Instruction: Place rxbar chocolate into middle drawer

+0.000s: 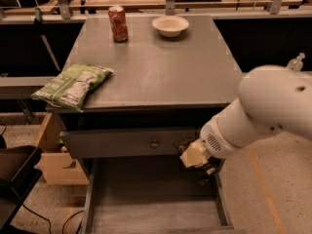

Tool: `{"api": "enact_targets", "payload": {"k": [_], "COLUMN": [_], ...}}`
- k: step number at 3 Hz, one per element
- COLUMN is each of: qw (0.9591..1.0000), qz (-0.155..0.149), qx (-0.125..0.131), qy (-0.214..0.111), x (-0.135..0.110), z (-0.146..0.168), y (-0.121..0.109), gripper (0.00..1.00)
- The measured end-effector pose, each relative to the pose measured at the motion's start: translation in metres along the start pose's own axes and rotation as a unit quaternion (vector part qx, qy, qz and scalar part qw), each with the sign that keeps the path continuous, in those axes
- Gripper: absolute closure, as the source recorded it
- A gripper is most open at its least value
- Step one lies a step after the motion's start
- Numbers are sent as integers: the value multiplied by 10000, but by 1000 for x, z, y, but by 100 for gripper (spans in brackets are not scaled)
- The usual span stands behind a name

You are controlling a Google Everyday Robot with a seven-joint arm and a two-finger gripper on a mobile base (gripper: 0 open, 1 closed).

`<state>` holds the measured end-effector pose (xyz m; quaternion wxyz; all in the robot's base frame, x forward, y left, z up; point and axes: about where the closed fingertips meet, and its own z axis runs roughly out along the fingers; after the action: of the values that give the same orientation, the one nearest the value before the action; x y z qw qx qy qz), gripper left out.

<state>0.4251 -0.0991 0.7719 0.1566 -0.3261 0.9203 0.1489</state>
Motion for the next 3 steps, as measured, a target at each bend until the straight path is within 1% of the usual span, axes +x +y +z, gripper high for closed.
{"api": "enact_targets", "payload": {"k": [1, 2, 3], "qw": [9998, 9986, 9983], "qz": [-196, -458, -490], "qx": [-45, -250, -278], "qy": [-10, -81, -134], "x": [29, 49, 46], "z": [43, 94, 106], "y": [27, 53, 53], "gripper": [100, 100, 100]}}
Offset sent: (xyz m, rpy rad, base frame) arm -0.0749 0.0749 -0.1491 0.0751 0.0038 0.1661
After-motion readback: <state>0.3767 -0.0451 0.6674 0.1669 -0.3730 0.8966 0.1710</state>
